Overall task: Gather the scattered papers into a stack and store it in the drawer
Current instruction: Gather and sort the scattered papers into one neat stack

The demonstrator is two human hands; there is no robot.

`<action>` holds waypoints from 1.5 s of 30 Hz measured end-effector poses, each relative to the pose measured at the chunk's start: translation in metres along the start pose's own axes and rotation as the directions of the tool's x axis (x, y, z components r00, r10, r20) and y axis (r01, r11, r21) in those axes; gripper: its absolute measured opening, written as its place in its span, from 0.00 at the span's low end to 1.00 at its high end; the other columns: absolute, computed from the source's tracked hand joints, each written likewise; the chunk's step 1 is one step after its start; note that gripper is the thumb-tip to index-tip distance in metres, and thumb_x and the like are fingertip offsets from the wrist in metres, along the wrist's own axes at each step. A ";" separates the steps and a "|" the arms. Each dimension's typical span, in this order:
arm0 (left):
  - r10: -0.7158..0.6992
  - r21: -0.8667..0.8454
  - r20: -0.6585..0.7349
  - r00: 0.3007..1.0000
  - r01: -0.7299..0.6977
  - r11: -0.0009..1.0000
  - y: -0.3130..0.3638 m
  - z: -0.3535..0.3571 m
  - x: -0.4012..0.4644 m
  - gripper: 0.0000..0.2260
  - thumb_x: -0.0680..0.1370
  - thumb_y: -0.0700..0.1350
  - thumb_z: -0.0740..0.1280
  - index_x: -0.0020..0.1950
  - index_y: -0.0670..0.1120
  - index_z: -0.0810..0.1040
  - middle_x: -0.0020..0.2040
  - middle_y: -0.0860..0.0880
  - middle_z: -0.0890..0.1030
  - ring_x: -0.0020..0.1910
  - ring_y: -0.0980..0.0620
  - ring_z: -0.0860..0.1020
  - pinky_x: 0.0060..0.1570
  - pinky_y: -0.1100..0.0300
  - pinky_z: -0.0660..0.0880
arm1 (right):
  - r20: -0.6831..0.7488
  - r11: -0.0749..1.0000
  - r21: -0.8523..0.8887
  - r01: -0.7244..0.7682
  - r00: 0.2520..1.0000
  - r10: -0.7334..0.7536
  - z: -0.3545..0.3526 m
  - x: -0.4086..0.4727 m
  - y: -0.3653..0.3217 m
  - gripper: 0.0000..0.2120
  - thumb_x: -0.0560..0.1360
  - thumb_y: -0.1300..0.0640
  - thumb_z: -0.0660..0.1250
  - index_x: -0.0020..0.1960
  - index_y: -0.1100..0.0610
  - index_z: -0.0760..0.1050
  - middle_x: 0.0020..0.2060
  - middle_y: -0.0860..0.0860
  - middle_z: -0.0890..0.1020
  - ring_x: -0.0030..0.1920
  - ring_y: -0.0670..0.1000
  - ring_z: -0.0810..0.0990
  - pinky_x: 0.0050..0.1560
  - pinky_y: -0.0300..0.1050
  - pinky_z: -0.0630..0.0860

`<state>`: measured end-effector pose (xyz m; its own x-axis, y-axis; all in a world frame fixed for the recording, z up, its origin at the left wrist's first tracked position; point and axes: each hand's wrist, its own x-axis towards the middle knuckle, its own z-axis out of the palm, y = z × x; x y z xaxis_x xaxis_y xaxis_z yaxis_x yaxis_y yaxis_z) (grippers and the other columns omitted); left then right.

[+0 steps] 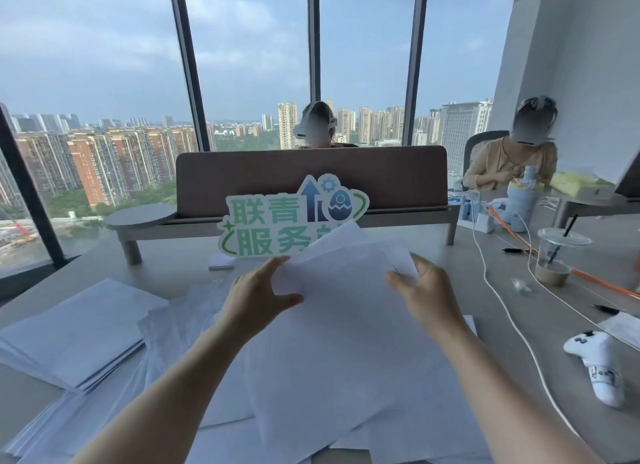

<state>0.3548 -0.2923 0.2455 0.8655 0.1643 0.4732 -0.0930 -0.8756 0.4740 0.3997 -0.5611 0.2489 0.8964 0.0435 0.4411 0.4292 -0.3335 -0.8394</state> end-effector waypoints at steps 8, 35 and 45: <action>-0.054 -0.232 0.056 0.997 0.066 0.970 -0.003 0.003 -0.002 0.11 0.66 0.45 0.79 0.37 0.44 0.78 0.31 0.45 0.78 0.29 0.55 0.69 0.31 0.60 0.66 | -0.046 0.993 -0.072 0.094 0.994 -0.097 0.002 0.017 -0.019 0.11 0.71 0.50 0.70 0.44 0.58 0.77 0.37 0.50 0.80 0.39 0.46 0.73 0.43 0.48 0.74; -0.297 -0.779 0.170 0.940 0.313 0.544 -0.005 0.017 -0.042 0.07 0.74 0.32 0.70 0.49 0.41 0.80 0.37 0.49 0.85 0.35 0.52 0.82 0.35 0.58 0.80 | 0.012 0.902 0.335 -0.274 0.958 0.286 0.035 -0.014 0.005 0.12 0.74 0.51 0.69 0.41 0.60 0.77 0.34 0.52 0.77 0.35 0.51 0.74 0.39 0.46 0.70; -0.526 -0.793 0.070 0.848 0.367 0.486 -0.042 0.020 -0.049 0.06 0.74 0.35 0.70 0.47 0.45 0.81 0.40 0.46 0.83 0.37 0.48 0.78 0.36 0.58 0.76 | -0.028 0.604 -0.613 -0.509 0.778 0.628 -0.014 -0.015 0.071 0.39 0.64 0.42 0.65 0.73 0.48 0.63 0.62 0.55 0.75 0.59 0.60 0.74 0.55 0.49 0.75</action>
<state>0.3259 -0.2732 0.1872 0.8170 0.5680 0.0996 -0.1174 -0.0053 0.9931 0.4155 -0.5985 0.1871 0.9636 -0.2021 -0.1748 -0.2653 -0.8012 -0.5364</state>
